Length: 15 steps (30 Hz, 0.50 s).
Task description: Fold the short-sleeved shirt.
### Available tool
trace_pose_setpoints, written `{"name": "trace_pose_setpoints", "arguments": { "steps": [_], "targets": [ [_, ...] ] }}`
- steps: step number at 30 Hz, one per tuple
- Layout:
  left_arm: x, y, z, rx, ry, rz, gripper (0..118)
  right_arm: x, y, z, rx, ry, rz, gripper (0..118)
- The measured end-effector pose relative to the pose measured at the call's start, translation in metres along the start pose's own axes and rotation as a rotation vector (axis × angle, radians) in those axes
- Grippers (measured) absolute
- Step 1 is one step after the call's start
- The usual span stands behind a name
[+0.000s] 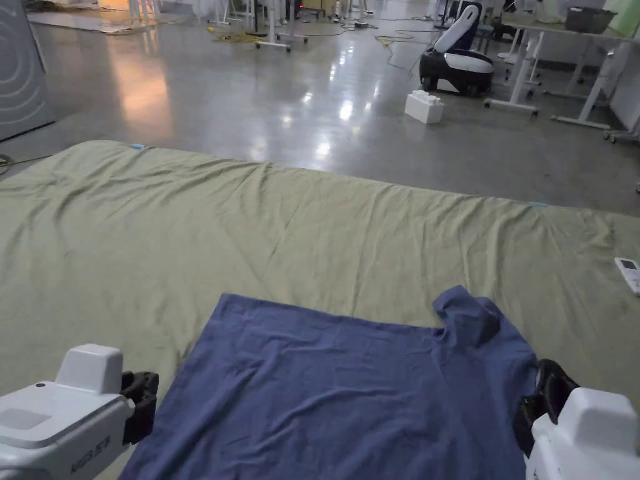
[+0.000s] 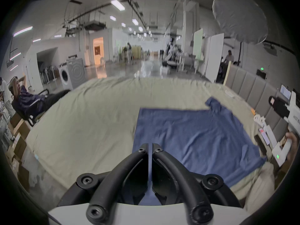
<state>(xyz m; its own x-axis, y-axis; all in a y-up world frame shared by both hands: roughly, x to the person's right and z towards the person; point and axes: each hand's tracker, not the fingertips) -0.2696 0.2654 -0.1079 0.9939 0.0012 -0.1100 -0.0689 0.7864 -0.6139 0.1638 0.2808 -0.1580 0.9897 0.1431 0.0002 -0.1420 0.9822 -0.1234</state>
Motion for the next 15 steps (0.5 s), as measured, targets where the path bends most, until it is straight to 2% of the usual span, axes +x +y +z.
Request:
{"name": "trace_pose_setpoints", "arguments": {
  "steps": [1, 3, 4, 5, 6, 7, 15],
  "targets": [
    [-0.005, -0.008, -0.001, -0.052, 0.015, -0.003, 5, -0.001, -0.002, -0.001, -0.008, 0.002, 0.004, 0],
    [-0.006, -0.02, 0.005, -0.122, 0.018, -0.018, 22, -0.003, -0.006, -0.002, -0.024, 0.009, 0.002, 0],
    [-0.009, -0.028, 0.003, -0.168, 0.033, -0.013, 39, -0.003, -0.008, -0.002, -0.036, 0.014, -0.003, 0],
    [-0.012, -0.035, -0.001, -0.21, 0.048, -0.005, 63, -0.003, -0.01, -0.002, -0.045, 0.017, -0.001, 0],
    [-0.015, -0.04, -0.004, -0.246, 0.06, 0.003, 75, -0.005, -0.012, -0.002, -0.052, 0.019, 0.002, 0],
    [-0.017, -0.045, -0.008, -0.284, 0.07, 0.01, 78, -0.006, -0.014, -0.003, -0.057, 0.02, 0.007, 0],
    [-0.036, -0.069, -0.058, -0.418, 0.122, 0.106, 78, -0.008, -0.027, -0.004, -0.109, 0.027, 0.012, 0]
  ]
}}
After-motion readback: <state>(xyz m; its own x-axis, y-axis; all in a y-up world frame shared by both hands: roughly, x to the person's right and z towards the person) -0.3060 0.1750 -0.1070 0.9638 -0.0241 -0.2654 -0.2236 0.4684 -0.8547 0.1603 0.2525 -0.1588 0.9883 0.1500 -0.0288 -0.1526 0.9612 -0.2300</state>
